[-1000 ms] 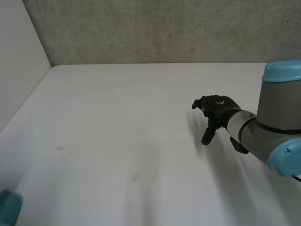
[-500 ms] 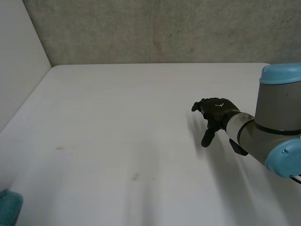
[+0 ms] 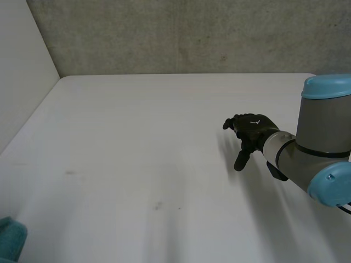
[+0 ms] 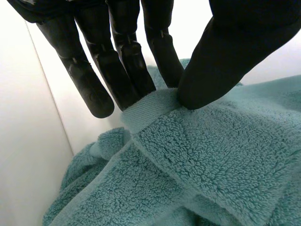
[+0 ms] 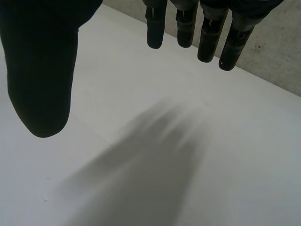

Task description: Fold the laundry

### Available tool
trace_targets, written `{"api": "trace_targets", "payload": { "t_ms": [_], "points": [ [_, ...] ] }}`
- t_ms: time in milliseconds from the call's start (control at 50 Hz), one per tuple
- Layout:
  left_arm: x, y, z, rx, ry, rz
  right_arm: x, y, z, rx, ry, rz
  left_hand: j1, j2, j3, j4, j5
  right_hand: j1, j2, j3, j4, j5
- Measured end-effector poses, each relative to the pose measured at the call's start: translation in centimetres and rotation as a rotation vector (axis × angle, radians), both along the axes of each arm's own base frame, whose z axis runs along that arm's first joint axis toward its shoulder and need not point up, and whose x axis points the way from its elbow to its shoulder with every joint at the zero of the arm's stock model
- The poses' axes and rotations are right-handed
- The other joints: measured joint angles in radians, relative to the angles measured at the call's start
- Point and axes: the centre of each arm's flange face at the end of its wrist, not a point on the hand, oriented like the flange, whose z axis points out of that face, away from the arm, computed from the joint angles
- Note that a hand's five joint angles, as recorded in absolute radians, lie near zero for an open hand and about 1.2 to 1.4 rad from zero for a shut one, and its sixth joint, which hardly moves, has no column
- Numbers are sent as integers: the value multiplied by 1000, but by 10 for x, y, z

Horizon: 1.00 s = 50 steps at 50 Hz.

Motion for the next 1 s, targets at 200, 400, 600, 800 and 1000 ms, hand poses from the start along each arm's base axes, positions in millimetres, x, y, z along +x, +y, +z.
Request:
{"api": "trace_targets", "payload": {
  "t_ms": [200,400,600,800,1000],
  "points": [
    [-1,-9,6,-60,-32,-33,0,0,0,-1,0,1,0,1,3,0,0,0,0,0,0,0],
    [-47,-34,33,-325,-40,-233,1,1,0,-1,0,2,0,4,10,1,0,0,0,0,0,0],
    [-105,-60,52,-491,149,-244,1,1,1,-3,-1,2,0,4,10,4,0,0,0,0,0,0],
    [-113,-57,37,-436,131,-216,1,0,2,-5,-2,2,-820,-761,-740,-763,-727,0,0,0,0,0],
    [-84,-51,25,-347,94,-126,1,-1,1,-3,-1,1,-939,-990,-962,-985,-921,0,0,0,0,0]
  ]
}}
